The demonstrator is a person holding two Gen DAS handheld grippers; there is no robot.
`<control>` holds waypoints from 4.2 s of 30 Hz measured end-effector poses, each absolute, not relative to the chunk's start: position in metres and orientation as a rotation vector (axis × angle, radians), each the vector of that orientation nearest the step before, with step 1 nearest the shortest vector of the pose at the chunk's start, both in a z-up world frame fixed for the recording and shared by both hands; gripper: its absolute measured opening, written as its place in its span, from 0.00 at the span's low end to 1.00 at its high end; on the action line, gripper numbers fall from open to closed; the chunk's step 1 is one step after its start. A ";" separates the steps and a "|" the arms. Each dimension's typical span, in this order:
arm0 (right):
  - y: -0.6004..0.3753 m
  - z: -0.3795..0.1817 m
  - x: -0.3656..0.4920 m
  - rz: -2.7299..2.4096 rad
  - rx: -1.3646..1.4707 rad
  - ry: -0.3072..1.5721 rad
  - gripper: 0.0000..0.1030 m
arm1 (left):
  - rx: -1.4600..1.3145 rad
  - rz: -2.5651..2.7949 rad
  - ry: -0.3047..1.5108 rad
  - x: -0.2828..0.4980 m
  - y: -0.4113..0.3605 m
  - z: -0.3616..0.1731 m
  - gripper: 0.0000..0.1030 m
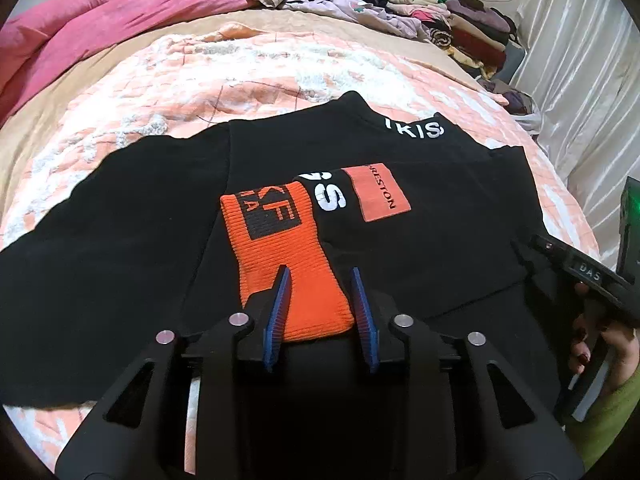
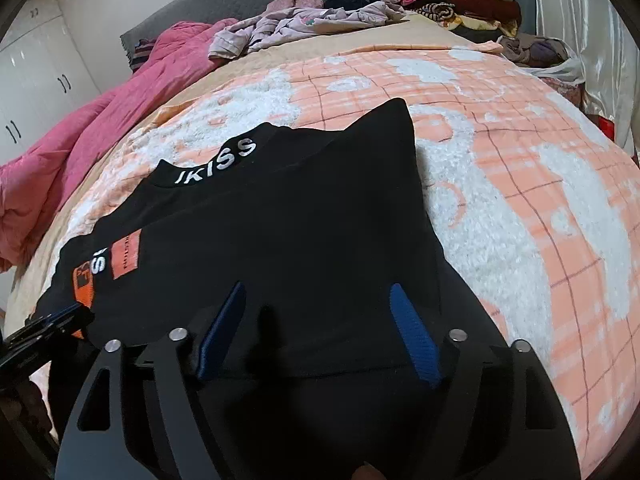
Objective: Fold small clothes
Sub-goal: 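Lay the cuff flat on the sweatshirt body and open the left tool, then move the left tool to the other sleeve's orange cuff and grasp it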
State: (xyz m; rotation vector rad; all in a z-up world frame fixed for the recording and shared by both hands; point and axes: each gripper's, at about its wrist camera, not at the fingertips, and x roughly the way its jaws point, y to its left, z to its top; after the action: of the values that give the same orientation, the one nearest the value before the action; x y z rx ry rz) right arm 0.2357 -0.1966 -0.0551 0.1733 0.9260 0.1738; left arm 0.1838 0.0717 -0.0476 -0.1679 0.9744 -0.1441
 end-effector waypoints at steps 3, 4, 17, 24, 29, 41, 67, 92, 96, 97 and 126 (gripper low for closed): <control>-0.195 -0.051 0.229 0.177 0.162 0.925 0.75 | -0.166 -0.137 0.975 0.182 0.073 -0.045 0.28; -0.195 -0.050 0.227 0.180 0.163 0.924 0.76 | -0.167 -0.133 0.974 0.181 0.074 -0.044 0.30; -0.195 -0.023 0.203 0.220 0.183 0.879 0.93 | -0.139 -0.094 0.926 0.163 0.074 -0.017 0.67; -0.186 -0.014 0.193 0.249 0.167 0.870 0.96 | -0.136 -0.079 0.891 0.154 0.076 0.000 0.79; -0.183 -0.008 0.187 0.254 0.168 0.853 0.96 | -0.130 -0.075 0.881 0.148 0.078 0.006 0.87; -0.151 0.017 0.175 0.333 0.139 0.807 0.96 | -0.152 -0.008 0.854 0.130 0.104 0.019 0.89; -0.022 0.038 0.155 0.586 -0.024 0.775 0.96 | -0.292 0.287 0.774 0.076 0.226 0.041 0.91; 0.095 0.028 0.142 0.779 -0.179 0.782 0.96 | -0.417 0.508 0.794 0.046 0.317 0.025 0.91; 0.108 0.022 0.143 0.794 -0.194 0.791 0.96 | -0.440 0.511 0.818 0.048 0.326 0.013 0.91; 0.110 0.021 0.144 0.796 -0.196 0.793 0.96 | -0.446 0.512 0.824 0.049 0.328 0.010 0.91; 0.081 -0.023 0.177 0.683 -0.080 0.864 0.96 | -0.367 0.680 0.875 0.073 0.334 -0.053 0.56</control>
State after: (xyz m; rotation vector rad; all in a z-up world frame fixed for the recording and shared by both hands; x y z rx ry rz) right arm 0.1768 0.0808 -0.0226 -0.0797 0.8637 0.6833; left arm 0.0728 0.3338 -0.0530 -0.3674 0.8749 0.6798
